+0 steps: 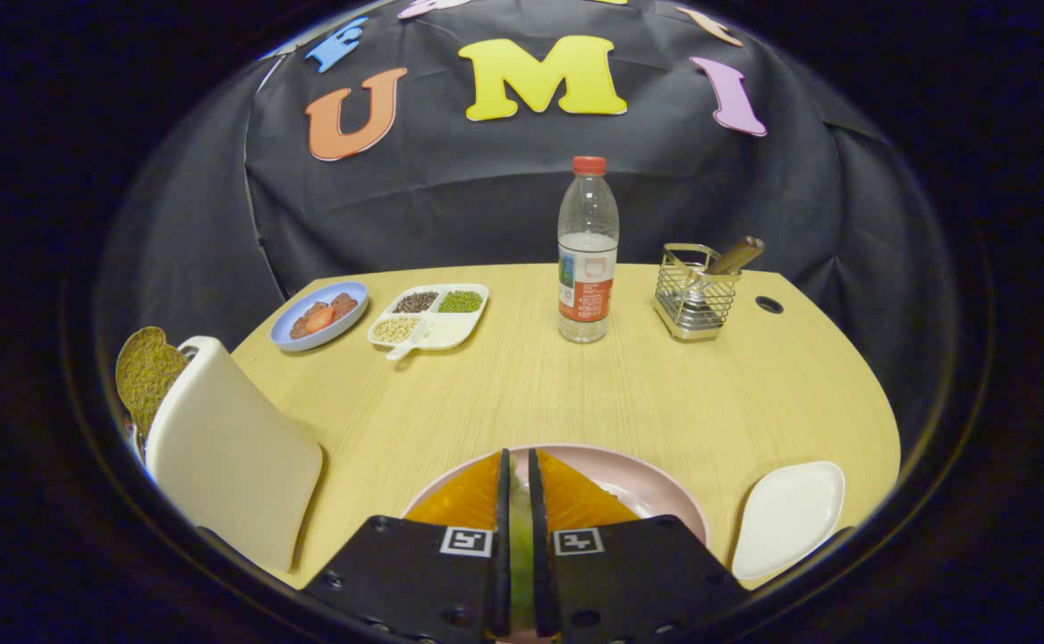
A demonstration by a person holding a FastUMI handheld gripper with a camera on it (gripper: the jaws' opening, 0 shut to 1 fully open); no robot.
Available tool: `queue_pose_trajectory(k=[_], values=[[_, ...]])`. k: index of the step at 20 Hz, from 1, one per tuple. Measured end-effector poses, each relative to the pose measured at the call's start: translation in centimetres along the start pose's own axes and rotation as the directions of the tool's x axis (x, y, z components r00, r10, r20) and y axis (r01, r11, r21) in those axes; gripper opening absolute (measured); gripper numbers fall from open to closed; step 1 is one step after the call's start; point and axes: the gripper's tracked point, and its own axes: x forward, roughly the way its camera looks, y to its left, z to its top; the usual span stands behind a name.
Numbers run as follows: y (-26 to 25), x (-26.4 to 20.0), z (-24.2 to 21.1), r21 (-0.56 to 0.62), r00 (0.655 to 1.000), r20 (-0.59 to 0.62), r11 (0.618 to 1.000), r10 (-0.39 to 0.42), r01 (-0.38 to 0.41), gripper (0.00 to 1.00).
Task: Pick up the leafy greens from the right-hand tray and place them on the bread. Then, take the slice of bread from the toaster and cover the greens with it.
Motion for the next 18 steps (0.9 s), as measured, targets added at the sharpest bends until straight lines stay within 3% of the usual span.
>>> queue_pose_trajectory(k=[2, 7, 12, 18], values=[[-0.5, -0.1, 0.3, 0.009, 1.0, 0.018, 1.0, -0.009, 0.009, 0.13], [-0.6, -3.0, 1.3, 0.015, 0.995, 0.103, 1.0, -0.009, 0.007, 0.99], [1.6, -10.3, 3.6, -0.023, 0.963, 0.266, 0.999, -0.036, 0.044, 0.97], [7.3, -17.0, 5.8, -0.054, 0.936, 0.351, 0.997, -0.04, 0.063, 0.96]])
